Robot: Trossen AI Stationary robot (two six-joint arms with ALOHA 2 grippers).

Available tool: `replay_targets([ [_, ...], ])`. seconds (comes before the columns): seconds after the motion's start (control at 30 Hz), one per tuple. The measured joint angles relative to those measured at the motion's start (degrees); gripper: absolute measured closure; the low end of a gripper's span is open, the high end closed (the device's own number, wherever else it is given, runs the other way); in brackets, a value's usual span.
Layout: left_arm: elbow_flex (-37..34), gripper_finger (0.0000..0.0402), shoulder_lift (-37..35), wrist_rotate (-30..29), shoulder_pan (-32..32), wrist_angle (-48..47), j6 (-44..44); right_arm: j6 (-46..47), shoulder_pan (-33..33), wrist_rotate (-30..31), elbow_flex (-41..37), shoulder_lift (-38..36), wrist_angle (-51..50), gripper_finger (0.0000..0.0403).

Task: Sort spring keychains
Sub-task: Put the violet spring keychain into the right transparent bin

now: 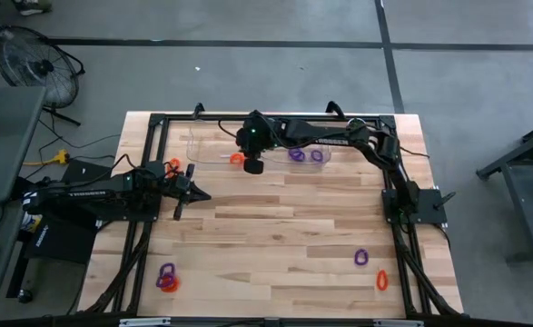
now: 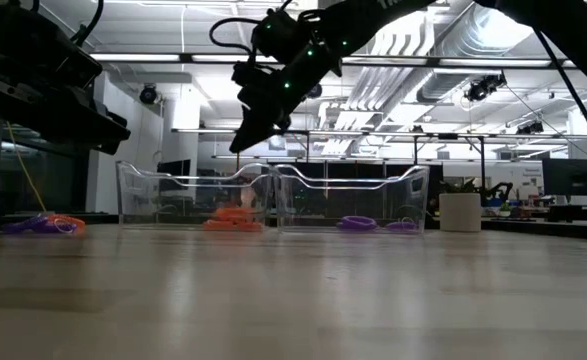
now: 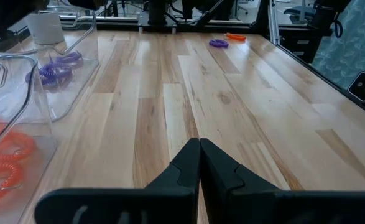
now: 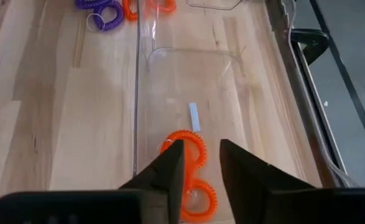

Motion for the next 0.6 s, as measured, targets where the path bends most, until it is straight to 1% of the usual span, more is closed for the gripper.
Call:
replay_targets([
  [0.2,0.01,0.04,-0.02,-0.01,0.0,-0.01,0.0,3.32,0.02,0.54,0.01,-0.01,-0.43,0.0265],
  [0.33,0.01,0.04,0.0,0.0,0.0,-0.02,0.02,5.73,0.52,5.4,-0.01,-0.87,-2.52,0.0244],
  [0.47,0.02,0.04,0.0,0.0,0.0,0.0,0.0,8.11,1.4,9.43,-0.01,-3.07,-6.92,0.0232],
  [0.6,0.02,0.04,0.0,0.0,0.01,-0.02,0.02,11.96,2.18,10.9,-0.01,-5.31,-12.45,0.0232],
])
